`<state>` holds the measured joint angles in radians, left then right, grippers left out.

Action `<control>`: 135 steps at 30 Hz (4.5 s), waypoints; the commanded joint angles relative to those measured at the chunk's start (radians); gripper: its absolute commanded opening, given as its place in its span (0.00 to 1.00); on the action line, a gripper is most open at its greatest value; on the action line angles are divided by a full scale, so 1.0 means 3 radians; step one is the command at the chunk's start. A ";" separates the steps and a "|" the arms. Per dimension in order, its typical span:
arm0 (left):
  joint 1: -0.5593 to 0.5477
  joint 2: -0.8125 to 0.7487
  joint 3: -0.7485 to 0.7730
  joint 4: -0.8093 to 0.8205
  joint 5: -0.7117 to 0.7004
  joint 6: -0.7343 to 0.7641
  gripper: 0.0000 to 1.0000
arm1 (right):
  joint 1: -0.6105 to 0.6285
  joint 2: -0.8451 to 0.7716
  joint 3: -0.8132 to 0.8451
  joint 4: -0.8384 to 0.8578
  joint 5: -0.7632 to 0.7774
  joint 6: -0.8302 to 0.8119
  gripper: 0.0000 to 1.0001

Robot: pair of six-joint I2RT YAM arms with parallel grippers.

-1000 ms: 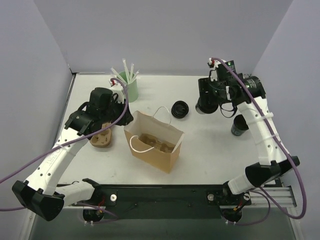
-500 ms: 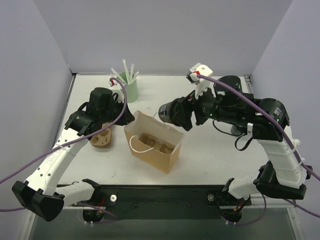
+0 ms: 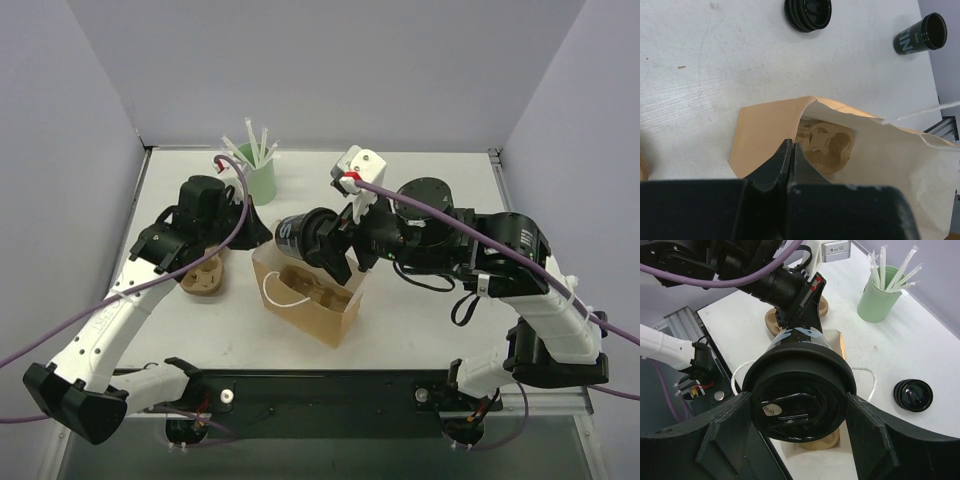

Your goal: Pack the takeout coffee

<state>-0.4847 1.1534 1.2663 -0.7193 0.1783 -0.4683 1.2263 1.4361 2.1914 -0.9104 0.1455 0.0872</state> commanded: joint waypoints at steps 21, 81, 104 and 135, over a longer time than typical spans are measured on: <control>-0.0235 -0.1568 -0.1571 0.2126 0.0249 -0.0019 0.00 | 0.0346 -0.0159 -0.1777 0.0120 0.1069 -0.0260 0.54; -0.0246 -0.1784 -0.2063 0.2101 0.0469 0.0006 0.00 | -0.0324 -0.0190 -0.3383 0.1900 0.0850 -0.1221 0.54; -0.0292 -0.1861 -0.2232 0.2260 0.0423 -0.0086 0.00 | -0.0355 0.0014 -0.3459 0.1419 0.0605 -0.1702 0.53; -0.0327 -0.1937 -0.1690 0.1053 -0.0017 0.0446 0.41 | -0.0207 -0.0098 -0.3935 0.2114 0.0808 -0.1681 0.52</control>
<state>-0.5774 0.5865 0.7086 -0.3283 0.1944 -0.3901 1.1427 1.4155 1.0336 -0.2451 0.3599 -0.4213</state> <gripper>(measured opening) 0.413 0.693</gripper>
